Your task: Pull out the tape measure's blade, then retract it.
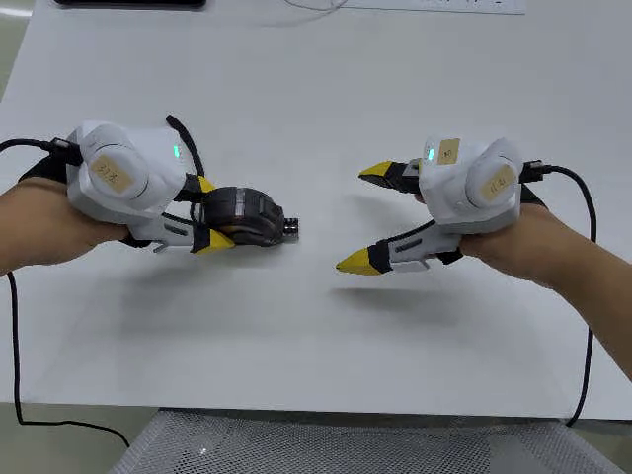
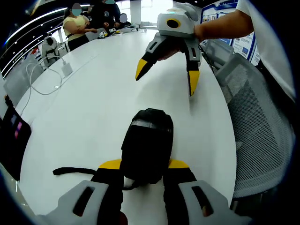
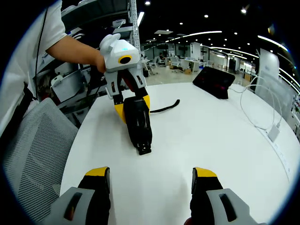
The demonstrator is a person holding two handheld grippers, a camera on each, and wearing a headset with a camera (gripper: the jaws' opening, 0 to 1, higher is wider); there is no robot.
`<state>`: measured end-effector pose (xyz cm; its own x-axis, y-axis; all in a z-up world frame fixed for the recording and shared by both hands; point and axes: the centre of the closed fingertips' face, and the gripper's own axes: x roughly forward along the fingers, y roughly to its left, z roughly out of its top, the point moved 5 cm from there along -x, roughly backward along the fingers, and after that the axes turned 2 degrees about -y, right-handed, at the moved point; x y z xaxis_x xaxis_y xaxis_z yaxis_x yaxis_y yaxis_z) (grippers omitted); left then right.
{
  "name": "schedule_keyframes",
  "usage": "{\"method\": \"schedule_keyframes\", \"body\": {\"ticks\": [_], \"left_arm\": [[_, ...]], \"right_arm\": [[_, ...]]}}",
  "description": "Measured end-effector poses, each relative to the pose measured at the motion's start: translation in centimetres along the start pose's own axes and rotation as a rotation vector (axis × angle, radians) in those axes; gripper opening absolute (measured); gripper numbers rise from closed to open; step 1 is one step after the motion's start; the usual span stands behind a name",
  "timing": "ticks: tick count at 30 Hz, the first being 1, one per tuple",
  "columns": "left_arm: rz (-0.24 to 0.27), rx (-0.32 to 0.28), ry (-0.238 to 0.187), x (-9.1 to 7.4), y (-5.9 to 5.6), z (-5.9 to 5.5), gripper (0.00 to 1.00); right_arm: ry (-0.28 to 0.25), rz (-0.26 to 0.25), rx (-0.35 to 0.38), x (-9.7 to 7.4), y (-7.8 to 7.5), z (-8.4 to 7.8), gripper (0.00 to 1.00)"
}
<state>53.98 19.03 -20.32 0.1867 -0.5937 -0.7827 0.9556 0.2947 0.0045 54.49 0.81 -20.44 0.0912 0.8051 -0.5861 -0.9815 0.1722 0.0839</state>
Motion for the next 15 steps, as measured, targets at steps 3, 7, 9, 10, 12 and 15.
{"method": "schedule_keyframes", "body": {"ticks": [3,7,9,10,12,15], "left_arm": [[0.001,0.005,0.000,0.0,0.0,0.0,0.28],[0.005,0.009,0.000,0.0,0.0,0.0,0.28],[0.006,0.009,0.000,0.0,0.0,0.0,0.28],[0.007,0.009,0.000,0.0,0.0,0.0,0.28],[0.008,0.013,0.002,0.0,0.0,0.0,0.28],[0.010,0.012,0.002,0.0,0.0,-0.1,0.28]], "right_arm": [[-0.006,0.011,-0.002,0.5,0.1,0.1,0.67],[-0.012,0.023,-0.011,1.3,0.1,0.2,0.64],[-0.014,0.031,-0.014,1.7,0.1,0.2,0.63],[-0.013,0.037,-0.018,2.0,0.2,0.2,0.62],[-0.015,0.044,-0.018,2.4,0.2,0.3,0.61],[-0.022,0.049,-0.020,3.0,0.2,0.5,0.59]]}}
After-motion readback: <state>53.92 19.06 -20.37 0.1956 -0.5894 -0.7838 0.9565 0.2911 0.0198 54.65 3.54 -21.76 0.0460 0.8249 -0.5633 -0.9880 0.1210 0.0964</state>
